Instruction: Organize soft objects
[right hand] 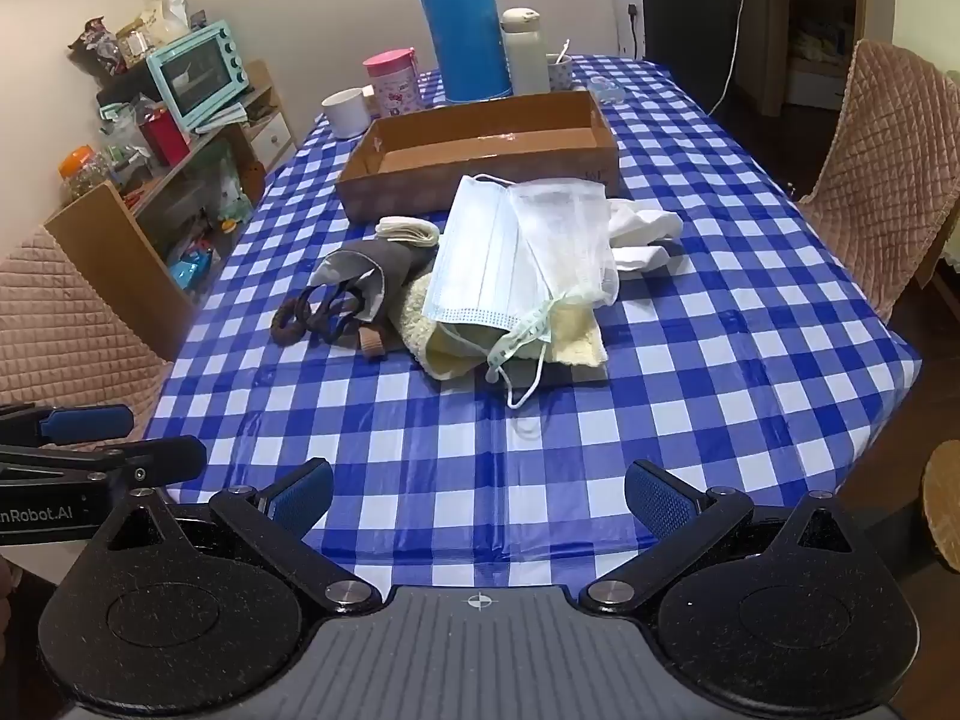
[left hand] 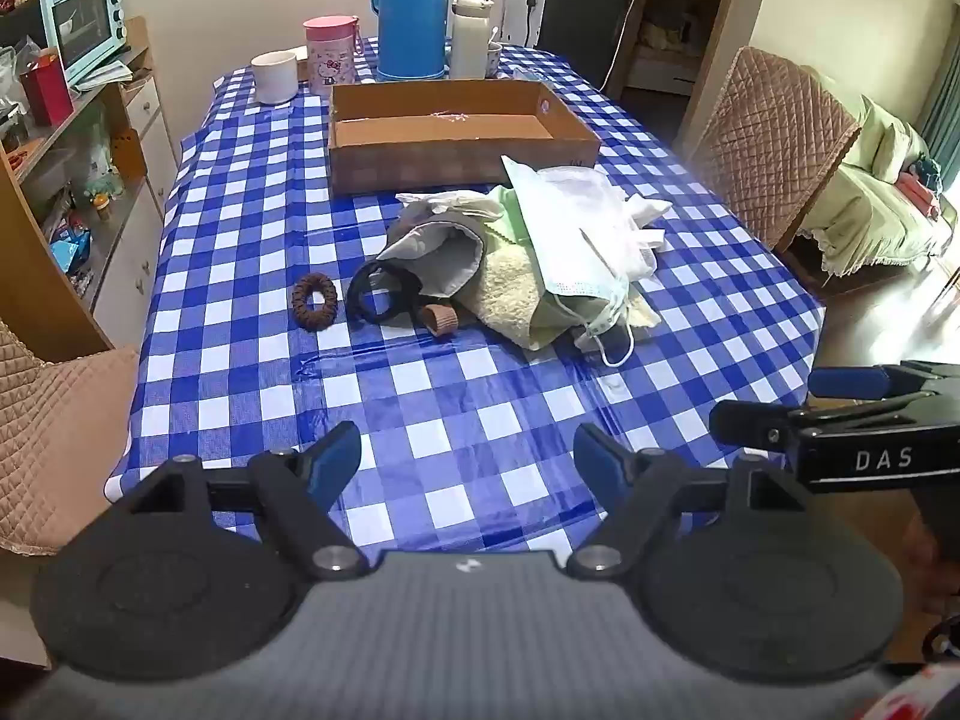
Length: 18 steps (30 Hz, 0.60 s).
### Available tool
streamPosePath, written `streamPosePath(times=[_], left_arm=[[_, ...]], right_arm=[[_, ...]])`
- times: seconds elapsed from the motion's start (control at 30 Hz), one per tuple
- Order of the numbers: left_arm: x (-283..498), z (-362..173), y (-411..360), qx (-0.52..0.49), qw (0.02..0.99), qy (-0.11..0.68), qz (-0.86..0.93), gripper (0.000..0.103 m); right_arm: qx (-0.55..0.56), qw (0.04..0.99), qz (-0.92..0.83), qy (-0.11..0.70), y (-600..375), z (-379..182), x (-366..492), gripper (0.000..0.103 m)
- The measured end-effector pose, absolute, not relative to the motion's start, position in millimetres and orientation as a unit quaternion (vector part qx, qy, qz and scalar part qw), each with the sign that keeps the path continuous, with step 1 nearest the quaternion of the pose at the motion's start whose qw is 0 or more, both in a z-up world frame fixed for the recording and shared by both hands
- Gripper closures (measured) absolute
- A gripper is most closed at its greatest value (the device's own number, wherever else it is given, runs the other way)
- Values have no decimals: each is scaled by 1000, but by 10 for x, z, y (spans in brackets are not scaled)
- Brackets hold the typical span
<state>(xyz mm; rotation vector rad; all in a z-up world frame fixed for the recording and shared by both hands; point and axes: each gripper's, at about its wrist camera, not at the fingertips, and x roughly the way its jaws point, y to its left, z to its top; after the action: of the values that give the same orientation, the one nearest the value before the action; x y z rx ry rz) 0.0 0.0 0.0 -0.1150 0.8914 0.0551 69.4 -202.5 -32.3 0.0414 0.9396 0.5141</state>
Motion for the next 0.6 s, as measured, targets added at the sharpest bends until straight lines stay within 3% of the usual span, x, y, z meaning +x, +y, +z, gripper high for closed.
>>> streamPosePath(times=[0.6], left_arm=[[1, -1, 0, -56, 899, 433, 27, 27]], right_arm=[[19, 859, 245, 449, -2029, -337, 696, 0]])
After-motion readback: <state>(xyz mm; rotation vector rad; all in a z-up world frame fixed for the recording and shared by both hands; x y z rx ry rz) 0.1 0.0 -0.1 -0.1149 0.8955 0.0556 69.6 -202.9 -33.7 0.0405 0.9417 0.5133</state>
